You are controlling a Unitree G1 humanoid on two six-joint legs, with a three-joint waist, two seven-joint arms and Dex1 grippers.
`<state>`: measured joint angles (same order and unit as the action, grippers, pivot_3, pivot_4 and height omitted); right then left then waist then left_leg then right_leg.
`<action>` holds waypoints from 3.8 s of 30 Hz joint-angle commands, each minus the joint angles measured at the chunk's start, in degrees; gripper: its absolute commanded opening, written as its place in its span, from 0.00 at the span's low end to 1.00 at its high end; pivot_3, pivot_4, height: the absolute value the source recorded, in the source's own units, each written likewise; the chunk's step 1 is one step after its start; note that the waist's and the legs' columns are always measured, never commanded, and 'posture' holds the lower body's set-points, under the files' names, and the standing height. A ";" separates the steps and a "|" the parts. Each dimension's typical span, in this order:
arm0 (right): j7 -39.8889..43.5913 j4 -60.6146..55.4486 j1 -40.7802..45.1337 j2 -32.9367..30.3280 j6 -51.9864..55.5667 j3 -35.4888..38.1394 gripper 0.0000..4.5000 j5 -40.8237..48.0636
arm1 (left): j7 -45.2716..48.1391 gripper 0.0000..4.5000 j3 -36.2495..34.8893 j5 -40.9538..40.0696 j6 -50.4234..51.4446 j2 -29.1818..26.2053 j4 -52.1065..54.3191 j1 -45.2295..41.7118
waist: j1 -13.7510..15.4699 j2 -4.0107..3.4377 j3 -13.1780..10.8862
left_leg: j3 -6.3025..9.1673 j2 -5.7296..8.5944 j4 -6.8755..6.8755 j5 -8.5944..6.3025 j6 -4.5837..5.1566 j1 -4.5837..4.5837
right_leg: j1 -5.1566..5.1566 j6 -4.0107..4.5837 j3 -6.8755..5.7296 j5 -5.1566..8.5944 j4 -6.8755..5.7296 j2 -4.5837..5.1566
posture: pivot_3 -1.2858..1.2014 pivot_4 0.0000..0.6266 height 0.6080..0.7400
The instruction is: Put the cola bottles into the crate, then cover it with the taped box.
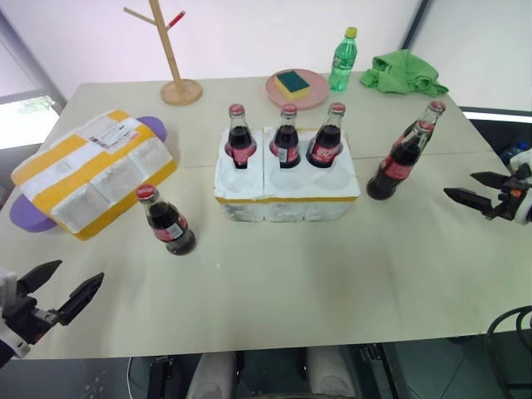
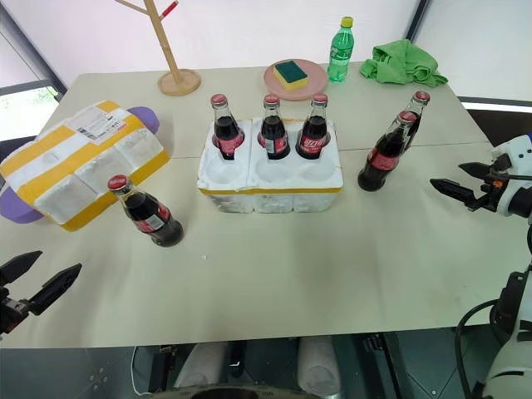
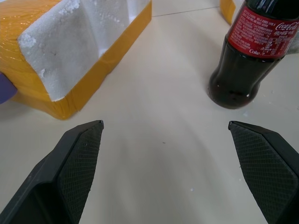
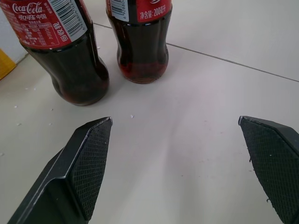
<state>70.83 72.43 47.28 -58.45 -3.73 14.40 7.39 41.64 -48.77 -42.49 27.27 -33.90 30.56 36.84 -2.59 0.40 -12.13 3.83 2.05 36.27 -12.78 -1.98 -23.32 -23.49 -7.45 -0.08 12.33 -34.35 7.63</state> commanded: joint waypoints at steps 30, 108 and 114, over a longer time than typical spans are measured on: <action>9.03 -4.18 -2.07 -5.86 1.21 0.95 0.99 1.51 | 1.41 1.00 2.64 -4.49 4.13 -7.06 0.54 -7.64 | 0.26 -0.02 0.02 | -0.04 0.00 0.09 0.01 0.01 0.07 | 0.05 0.00 0.05 0.00 -0.20 -0.01 | 0.52 0.24 1.00; 7.41 -85.32 -20.12 1.81 43.72 -3.54 1.00 41.67 | 9.77 0.62 38.20 -2.83 15.45 -9.89 -19.97 -77.87 | 1.80 0.40 0.05 | -0.32 -0.75 0.80 -0.05 0.09 -0.46 | -0.70 0.03 0.40 -0.26 -0.83 -0.84 | 0.52 0.24 1.00; 6.03 -86.22 -21.72 2.59 43.44 -2.26 1.00 41.73 | 13.22 0.62 44.90 4.68 9.27 -5.10 -31.72 -85.33 | 1.85 0.44 0.03 | -0.33 -0.78 0.83 -0.04 0.09 -0.42 | -0.71 0.05 0.42 -0.27 -0.89 -0.87 | 0.52 0.24 1.00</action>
<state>77.27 -12.22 25.44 -55.90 40.56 9.93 48.47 54.05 -3.04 -39.25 40.14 -39.16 0.51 -45.42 -0.73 0.84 -12.11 3.50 1.27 37.10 -12.82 -1.89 -23.77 -24.22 -7.40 0.33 12.05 -35.23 6.75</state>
